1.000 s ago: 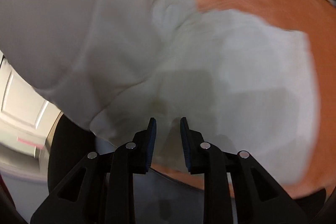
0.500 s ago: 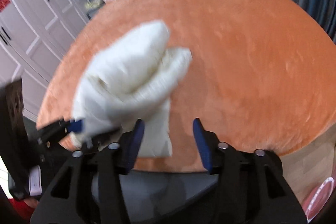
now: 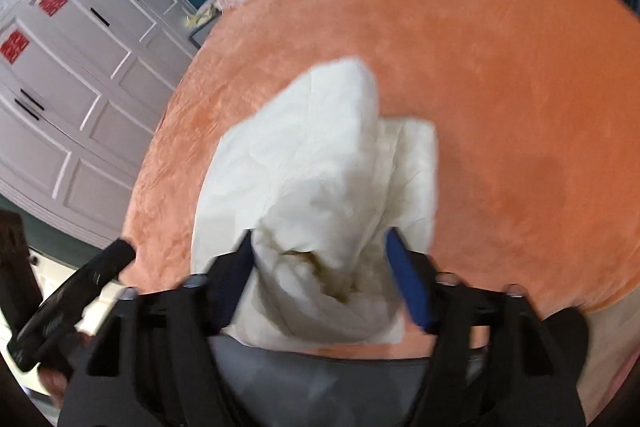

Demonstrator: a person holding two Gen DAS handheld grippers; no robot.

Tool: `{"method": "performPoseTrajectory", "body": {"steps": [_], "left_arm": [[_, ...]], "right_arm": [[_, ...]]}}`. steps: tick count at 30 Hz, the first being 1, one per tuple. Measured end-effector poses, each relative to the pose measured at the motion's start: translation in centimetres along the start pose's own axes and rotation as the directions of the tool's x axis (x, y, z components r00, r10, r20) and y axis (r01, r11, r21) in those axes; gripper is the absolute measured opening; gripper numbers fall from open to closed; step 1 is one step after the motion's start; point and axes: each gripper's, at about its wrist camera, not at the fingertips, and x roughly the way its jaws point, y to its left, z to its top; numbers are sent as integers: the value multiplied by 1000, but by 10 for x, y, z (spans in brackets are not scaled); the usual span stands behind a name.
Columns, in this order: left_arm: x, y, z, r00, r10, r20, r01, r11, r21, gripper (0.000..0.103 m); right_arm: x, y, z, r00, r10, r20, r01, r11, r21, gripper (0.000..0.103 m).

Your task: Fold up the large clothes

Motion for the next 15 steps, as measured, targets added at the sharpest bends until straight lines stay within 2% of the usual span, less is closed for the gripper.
{"method": "performPoseTrajectory", "body": {"steps": [1,2,4,5,6,7,10,12,15], "left_arm": [[7,2,4,1000,18,-11,-18,1000,-9,71],[12,4,4,999,27,-20,-27,1000,-11,71],[23,5,6,999,33,-41,-34,999,-19,70],[27,6,6,998,37,-54,-38,999,-18,70],[32,5,5,997,42,-62,-43,999,-14,69],[38,4,2,996,56,-71,-56,998,-9,69],[60,9,-11,988,93,-121,-96,995,-12,65],[76,12,-19,981,100,-164,-105,994,-21,65],[86,8,-30,975,146,-169,-146,989,11,65]], "right_arm": [[5,1,-1,1000,19,-17,-19,1000,0,32],[4,4,-2,1000,23,-17,-23,1000,-12,29],[-10,17,-4,993,113,24,-111,991,-77,24],[-23,22,-6,972,226,58,-219,970,-106,23],[-30,23,-8,960,272,70,-263,957,-121,23],[-35,23,-11,959,272,79,-260,957,-131,23],[-13,8,-23,996,83,36,-79,990,-118,23],[8,-6,-32,1000,-3,-1,3,994,-106,23],[25,-12,-38,998,-52,-22,49,993,-106,23]]}}
